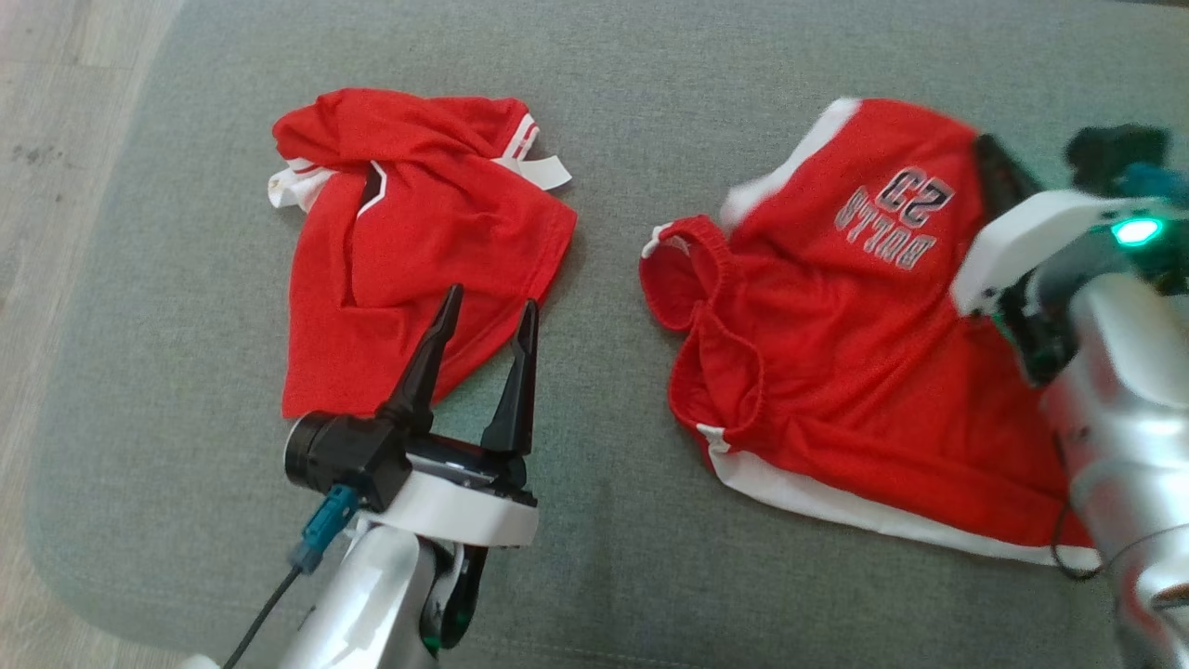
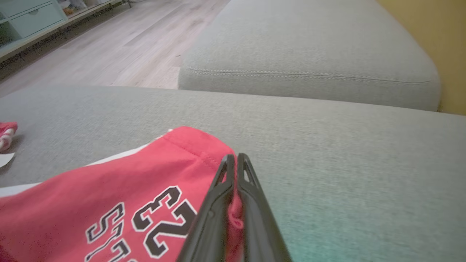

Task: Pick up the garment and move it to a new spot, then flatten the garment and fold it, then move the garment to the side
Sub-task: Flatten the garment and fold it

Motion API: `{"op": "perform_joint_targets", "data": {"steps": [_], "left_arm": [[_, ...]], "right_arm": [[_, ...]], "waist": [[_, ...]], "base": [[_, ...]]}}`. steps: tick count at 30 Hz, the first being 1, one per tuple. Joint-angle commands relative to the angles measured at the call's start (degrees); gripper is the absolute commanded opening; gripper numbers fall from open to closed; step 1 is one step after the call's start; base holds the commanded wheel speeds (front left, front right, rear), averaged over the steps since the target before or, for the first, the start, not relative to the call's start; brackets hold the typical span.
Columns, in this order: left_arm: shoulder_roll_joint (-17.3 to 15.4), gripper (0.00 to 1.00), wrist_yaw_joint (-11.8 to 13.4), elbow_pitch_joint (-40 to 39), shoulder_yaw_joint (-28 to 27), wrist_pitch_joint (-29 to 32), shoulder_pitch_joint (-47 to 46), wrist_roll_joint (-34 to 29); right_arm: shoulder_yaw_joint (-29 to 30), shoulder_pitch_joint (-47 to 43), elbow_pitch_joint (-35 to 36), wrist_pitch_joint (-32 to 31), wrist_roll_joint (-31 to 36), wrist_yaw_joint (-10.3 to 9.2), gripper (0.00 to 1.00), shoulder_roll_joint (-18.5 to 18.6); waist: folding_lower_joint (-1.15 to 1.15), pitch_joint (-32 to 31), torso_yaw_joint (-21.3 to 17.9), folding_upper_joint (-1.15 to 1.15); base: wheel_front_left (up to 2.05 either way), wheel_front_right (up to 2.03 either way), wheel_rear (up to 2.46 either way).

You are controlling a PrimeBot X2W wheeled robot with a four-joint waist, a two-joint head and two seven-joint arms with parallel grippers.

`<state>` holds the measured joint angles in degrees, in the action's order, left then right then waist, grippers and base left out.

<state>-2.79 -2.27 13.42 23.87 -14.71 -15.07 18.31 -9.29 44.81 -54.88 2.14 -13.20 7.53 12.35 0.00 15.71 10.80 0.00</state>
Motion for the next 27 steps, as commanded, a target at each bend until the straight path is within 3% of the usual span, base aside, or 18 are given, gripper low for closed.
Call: {"op": "perform_joint_targets", "data": {"steps": [1,9,19,20,21,22,27], "left_arm": [[-0.09,1.0,0.22,-1.65,-1.95,-0.29,-1.74,-0.13],[-0.09,1.0,0.1,-1.71,-2.24,-0.29,-1.98,-0.31],[-0.09,1.0,0.01,-1.82,-2.53,-0.29,-2.03,-0.41],[-0.09,1.0,0.01,-1.83,-2.53,-0.29,-2.03,-0.42],[-0.09,1.0,0.0,-1.8,-2.54,-0.29,-2.0,-0.44],[-0.09,1.0,0.01,-1.77,-2.57,-0.29,-1.92,-0.46],[-0.09,1.0,0.07,-1.7,-2.99,-0.29,-1.09,-0.85]], "right_arm": [[0.02,2.22,1.07,1.08,-0.41,-0.04,0.0,0.24],[9.83,6.51,-4.6,3.8,1.83,-0.04,0.0,3.61],[23.35,10.96,-11.13,8.09,12.68,-0.04,0.0,7.44],[24.45,11.07,-11.28,8.48,14.25,-0.04,0.22,7.73],[25.53,11.04,-11.41,8.78,15.71,-0.04,0.94,7.76],[26.79,10.99,-11.57,8.97,16.78,-0.04,1.0,7.47],[29.55,9.49,-9.27,11.62,21.37,-0.04,1.0,3.54]], "waist": [[0.0,0.05,-0.06,0.0],[0.0,0.4,-0.26,0.0],[0.0,0.29,-0.77,0.0],[0.0,0.17,-0.81,0.0],[0.0,-0.03,-0.87,0.0],[0.0,-0.28,-0.96,0.0],[0.0,-2.31,-2.1,0.0]], "base": [[0.0,0.0,0.0],[0.0,0.0,0.0],[0.0,0.0,0.0],[0.0,0.0,0.0],[0.0,0.0,0.0],[0.0,0.0,0.0],[0.0,0.0,0.0]]}}
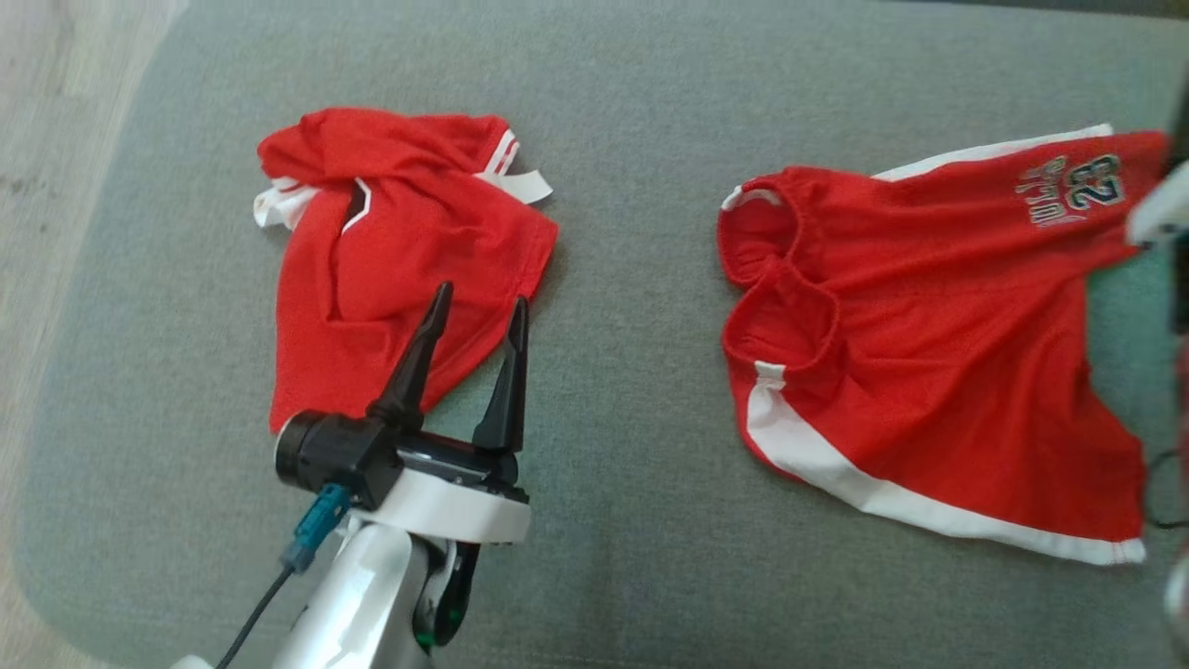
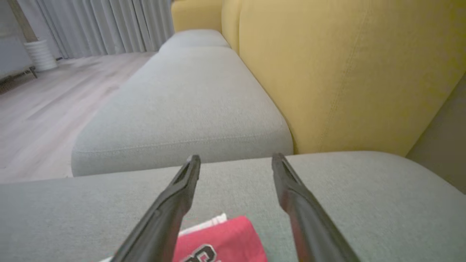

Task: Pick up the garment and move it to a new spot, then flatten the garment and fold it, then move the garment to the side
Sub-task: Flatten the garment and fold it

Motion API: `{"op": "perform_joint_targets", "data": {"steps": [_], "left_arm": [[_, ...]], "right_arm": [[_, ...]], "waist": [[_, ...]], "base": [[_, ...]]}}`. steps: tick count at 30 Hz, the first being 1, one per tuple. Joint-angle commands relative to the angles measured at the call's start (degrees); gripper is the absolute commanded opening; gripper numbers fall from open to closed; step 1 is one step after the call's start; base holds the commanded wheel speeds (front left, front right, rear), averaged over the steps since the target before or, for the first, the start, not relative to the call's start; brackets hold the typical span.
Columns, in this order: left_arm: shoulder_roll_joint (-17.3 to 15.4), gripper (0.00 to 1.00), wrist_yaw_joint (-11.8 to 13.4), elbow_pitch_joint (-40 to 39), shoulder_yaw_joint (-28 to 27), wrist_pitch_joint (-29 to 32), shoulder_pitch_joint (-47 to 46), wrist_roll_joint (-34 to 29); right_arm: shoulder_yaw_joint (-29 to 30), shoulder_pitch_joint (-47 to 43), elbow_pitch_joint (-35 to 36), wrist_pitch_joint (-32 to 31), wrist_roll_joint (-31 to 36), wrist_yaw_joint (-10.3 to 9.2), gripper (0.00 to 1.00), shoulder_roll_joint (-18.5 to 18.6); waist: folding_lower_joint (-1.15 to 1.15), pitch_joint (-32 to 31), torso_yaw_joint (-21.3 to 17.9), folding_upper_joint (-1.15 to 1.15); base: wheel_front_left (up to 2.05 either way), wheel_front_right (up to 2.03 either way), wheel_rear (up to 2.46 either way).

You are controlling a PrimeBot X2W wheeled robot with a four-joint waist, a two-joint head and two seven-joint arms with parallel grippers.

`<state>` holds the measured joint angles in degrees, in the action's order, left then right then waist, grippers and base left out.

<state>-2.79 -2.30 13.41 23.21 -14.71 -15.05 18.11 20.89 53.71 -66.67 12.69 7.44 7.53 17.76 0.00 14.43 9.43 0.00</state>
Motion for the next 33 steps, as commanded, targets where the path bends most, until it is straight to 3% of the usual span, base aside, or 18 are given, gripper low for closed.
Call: {"op": "perform_joint_targets", "data": {"steps": [1,6,7,10,13,20,25,33], "left_arm": [[-0.09,1.0,0.12,-1.63,-2.52,-0.29,-0.88,-0.78],[-0.09,1.0,-0.19,-1.34,-3.5,-0.29,0.39,-1.6],[-0.09,1.0,-0.19,-1.34,-3.5,-0.29,0.39,-1.6],[-0.09,1.0,-0.63,-0.86,-4.0,-0.29,1.43,-2.54],[-0.09,1.0,-0.93,-0.26,-4.08,-0.29,2.44,-3.24],[-0.09,1.0,-1.98,1.11,-3.89,-0.29,3.83,-5.22],[-0.1,1.0,-2.54,1.79,-4.16,-0.29,4.07,-6.1],[-1.17,1.0,-3.94,4.17,-1.83,-0.29,1.58,-8.83]], "right_arm": [[-0.43,-0.03,3.46,1.51,1.01,-0.04,1.0,-3.03],[-3.42,-5.41,11.95,2.25,-0.18,-0.04,1.0,-9.89],[-3.42,-5.41,11.95,2.25,-0.18,-0.04,1.0,-9.89],[-9.32,-14.31,23.28,2.28,-5.5,-0.04,1.0,-13.3],[-15.08,-26.16,34.55,2.29,-10.88,-0.04,1.0,-14.42],[-20.52,-44.26,49.27,2.3,-18.61,-0.04,1.0,-14.85],[-22.47,-50.91,52.44,2.3,-21.12,-0.04,1.0,-14.87],[-23.06,-51.35,53.12,2.3,-21.6,-0.04,1.0,-14.87]], "waist": [[0.0,-1.58,-1.15,0.0],[0.0,-4.65,-3.88,0.0],[0.0,-4.65,-3.88,0.0],[0.0,-7.04,-6.4,0.0],[0.0,-9.15,-8.74,0.0],[0.0,-10.58,-12.25,0.0],[0.0,-10.34,-14.02,0.0],[0.0,-8.18,-15.61,0.0]], "base": [[0.0,0.0,0.0],[0.0,0.0,0.0],[0.0,0.0,0.0],[0.0,0.0,0.0],[0.0,0.0,0.0],[0.0,0.0,0.0],[0.0,0.0,0.0],[0.0,0.0,0.0]]}}
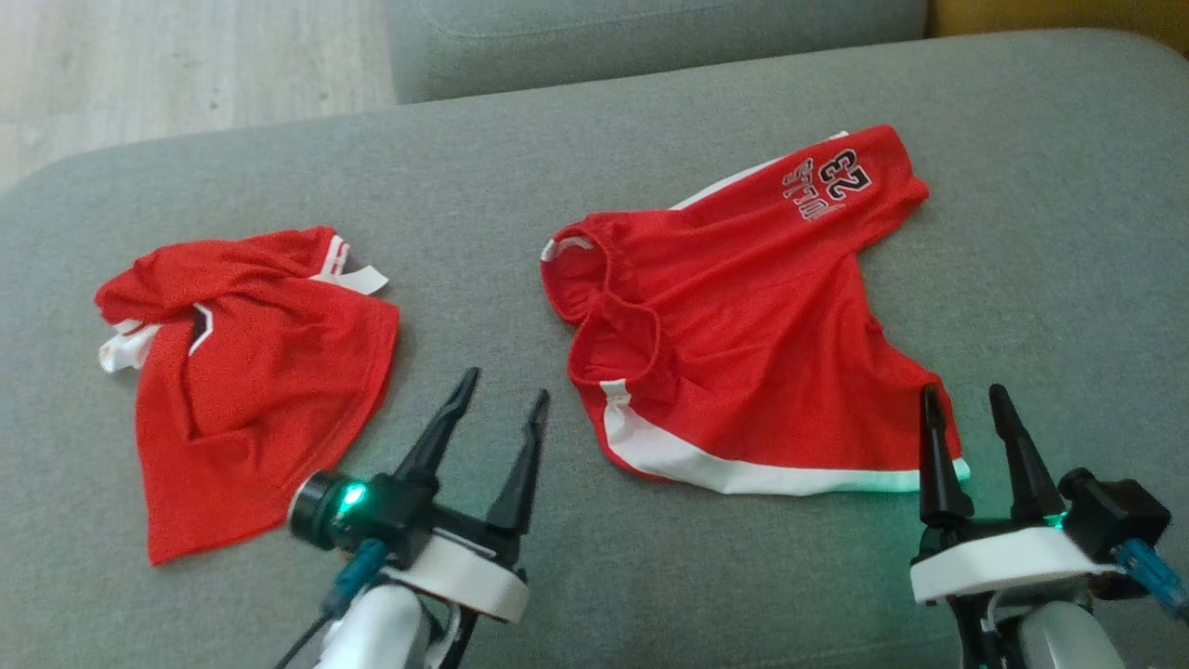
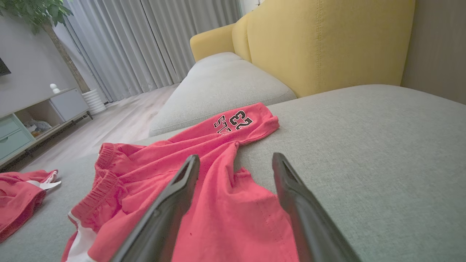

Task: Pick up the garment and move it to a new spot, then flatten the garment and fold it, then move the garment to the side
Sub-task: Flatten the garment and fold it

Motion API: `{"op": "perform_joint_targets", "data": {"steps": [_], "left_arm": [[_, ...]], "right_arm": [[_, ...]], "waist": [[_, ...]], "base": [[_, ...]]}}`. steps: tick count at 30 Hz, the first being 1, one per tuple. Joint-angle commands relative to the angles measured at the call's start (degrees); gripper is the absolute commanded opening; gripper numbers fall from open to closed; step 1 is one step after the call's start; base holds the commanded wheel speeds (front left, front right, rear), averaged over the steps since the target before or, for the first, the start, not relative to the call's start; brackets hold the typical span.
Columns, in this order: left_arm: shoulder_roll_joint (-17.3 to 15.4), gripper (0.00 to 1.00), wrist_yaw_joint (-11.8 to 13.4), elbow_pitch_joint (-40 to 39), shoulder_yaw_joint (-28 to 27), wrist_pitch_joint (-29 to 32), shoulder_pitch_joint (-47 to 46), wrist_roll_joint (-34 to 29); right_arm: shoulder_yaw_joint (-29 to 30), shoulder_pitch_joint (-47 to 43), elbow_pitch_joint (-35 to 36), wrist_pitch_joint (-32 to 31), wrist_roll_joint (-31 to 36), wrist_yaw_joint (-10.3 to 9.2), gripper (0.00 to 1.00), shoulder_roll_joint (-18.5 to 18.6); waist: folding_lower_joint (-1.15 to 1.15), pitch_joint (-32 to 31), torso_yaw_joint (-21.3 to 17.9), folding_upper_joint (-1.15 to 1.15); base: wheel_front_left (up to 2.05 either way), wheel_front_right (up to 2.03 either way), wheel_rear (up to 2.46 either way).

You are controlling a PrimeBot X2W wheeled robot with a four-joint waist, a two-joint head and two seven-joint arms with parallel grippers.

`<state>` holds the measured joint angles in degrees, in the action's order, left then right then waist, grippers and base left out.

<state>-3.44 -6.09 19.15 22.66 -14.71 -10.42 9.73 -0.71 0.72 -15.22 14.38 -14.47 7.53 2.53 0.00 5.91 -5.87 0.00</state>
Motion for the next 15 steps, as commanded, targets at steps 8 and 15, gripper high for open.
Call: {"op": "perform_joint_targets", "data": {"steps": [8,15], "left_arm": [[-3.57,1.0,-1.31,5.13,9.86,4.39,-11.61,-4.16],[-7.44,1.0,-1.38,9.83,20.33,9.34,-20.85,-2.16]], "right_arm": [[-1.08,1.99,-0.22,0.62,-0.37,-0.04,1.0,0.35],[-2.44,3.19,-0.75,0.62,-1.29,-0.04,1.0,0.35]], "waist": [[0.0,2.83,-2.59,0.0],[0.0,5.1,-4.47,0.0]], "base": [[0.0,0.0,0.0],[0.0,0.0,0.0]]}}
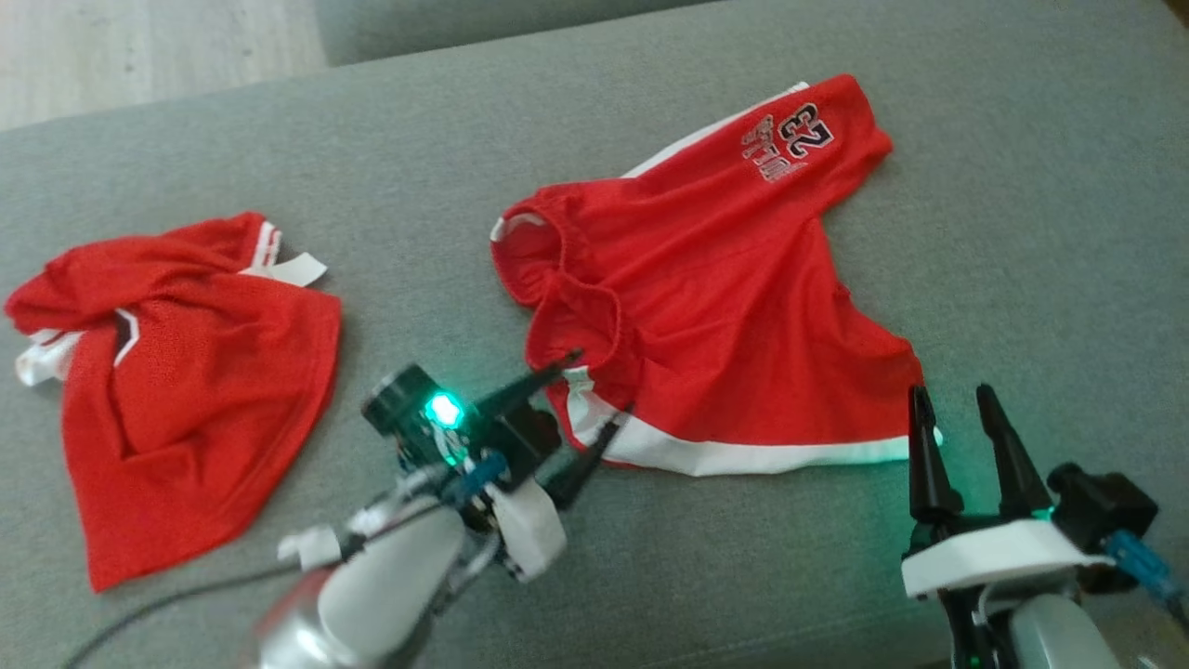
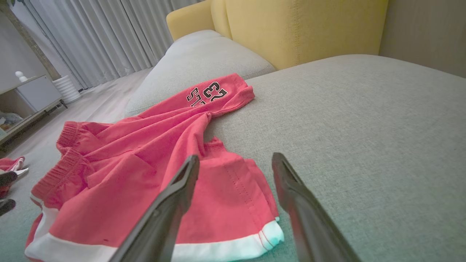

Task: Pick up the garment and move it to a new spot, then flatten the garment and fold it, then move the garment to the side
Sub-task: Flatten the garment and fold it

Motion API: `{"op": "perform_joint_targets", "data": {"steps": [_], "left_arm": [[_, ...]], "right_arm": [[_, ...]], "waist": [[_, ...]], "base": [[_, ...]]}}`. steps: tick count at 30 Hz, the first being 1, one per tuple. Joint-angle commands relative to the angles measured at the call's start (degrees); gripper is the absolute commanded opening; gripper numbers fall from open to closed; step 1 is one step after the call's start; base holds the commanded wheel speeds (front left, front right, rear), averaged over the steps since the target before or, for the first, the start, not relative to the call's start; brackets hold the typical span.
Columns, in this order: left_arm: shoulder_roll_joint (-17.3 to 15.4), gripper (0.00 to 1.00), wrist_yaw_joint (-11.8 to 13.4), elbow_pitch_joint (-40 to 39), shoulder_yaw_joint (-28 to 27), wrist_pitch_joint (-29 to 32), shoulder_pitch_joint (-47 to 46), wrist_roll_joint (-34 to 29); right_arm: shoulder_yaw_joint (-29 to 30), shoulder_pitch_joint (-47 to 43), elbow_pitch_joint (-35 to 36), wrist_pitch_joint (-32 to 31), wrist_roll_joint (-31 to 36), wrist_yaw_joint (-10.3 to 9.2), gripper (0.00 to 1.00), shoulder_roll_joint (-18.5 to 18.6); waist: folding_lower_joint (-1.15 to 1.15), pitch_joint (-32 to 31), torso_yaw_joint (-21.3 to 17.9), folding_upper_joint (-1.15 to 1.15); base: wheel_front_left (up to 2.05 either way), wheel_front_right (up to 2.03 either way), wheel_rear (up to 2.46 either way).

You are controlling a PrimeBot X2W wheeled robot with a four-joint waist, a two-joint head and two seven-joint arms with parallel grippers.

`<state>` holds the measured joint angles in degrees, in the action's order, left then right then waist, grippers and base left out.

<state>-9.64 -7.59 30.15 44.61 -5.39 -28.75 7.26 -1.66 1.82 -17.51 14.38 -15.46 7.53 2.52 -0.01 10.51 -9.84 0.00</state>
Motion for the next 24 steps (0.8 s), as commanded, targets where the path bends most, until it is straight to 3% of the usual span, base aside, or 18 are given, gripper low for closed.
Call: {"op": "perform_joint_targets", "data": {"steps": [1,18,19,20,21,24], "left_arm": [[-1.24,1.0,0.12,-1.17,-1.62,0.02,-2.52,0.31],[-3.65,1.0,0.1,4.81,5.47,3.42,-8.58,4.51],[-3.68,0.67,0.1,4.99,6.0,3.58,-8.77,4.95],[-3.74,0.28,0.1,5.11,6.48,3.63,-8.96,5.33],[-3.79,0.0,0.1,5.2,6.82,3.59,-9.11,5.66],[-3.82,0.0,0.1,5.23,6.93,2.67,-9.05,6.8]], "right_arm": [[-1.48,2.09,1.54,0.62,-0.3,-0.04,1.0,0.36],[-1.66,2.75,1.06,0.62,-1.03,-0.04,1.0,0.36],[-1.76,2.8,1.0,0.62,-1.02,-0.04,1.0,0.36],[-1.82,2.83,0.91,0.62,-1.02,-0.04,1.0,0.36],[-1.84,2.83,0.82,0.62,-1.0,-0.04,1.0,0.36],[-1.65,2.59,0.31,0.62,-0.83,-0.04,1.0,0.36]], "waist": [[0.01,0.5,-0.5,0.0],[0.01,1.68,-2.11,0.0],[0.01,1.72,-2.15,0.0],[0.01,1.75,-2.19,0.0],[0.01,1.76,-2.22,0.0],[0.01,1.68,-2.19,0.0]], "base": [[0.0,0.0,0.0],[0.0,0.0,0.0],[0.0,0.0,0.0],[0.0,0.0,0.0],[0.0,0.0,0.0],[0.0,0.0,0.0]]}}
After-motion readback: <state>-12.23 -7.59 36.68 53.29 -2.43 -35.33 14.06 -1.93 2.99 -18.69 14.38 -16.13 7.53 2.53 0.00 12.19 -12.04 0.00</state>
